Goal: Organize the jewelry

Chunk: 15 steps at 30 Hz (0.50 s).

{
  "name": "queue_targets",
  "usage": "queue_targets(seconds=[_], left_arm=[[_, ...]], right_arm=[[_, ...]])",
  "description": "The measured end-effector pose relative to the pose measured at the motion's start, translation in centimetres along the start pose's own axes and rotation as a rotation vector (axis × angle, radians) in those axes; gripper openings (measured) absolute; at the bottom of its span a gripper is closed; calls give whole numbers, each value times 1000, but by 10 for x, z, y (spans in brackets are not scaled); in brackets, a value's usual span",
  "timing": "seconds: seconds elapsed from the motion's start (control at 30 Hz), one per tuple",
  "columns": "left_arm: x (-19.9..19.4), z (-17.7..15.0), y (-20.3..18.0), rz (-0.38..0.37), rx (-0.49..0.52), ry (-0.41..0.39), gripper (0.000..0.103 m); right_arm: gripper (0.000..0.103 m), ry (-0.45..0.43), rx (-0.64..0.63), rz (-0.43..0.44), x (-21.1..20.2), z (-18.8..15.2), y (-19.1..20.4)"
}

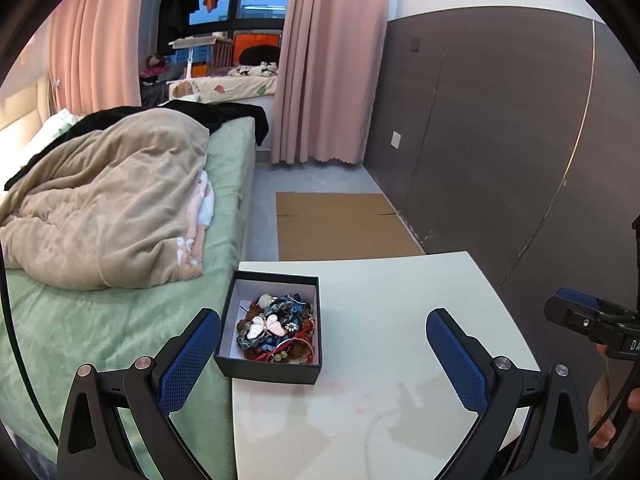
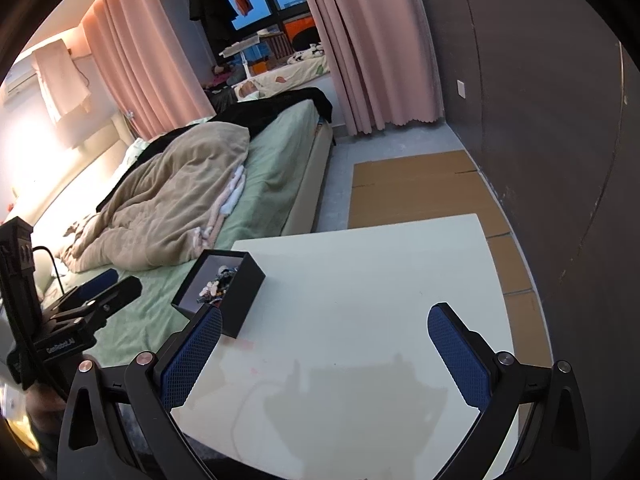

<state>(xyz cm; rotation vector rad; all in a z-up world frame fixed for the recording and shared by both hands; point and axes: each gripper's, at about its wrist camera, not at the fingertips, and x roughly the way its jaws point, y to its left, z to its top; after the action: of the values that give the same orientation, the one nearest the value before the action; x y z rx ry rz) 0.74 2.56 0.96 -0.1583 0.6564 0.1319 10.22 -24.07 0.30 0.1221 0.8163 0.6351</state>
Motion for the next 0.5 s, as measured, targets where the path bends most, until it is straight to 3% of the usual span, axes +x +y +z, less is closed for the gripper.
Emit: queue_targets(seconds=[0.5], left_arm=[[0, 1, 0, 2, 6, -10, 102]], right_arm=[[103, -14, -18, -5, -3, 2, 7]])
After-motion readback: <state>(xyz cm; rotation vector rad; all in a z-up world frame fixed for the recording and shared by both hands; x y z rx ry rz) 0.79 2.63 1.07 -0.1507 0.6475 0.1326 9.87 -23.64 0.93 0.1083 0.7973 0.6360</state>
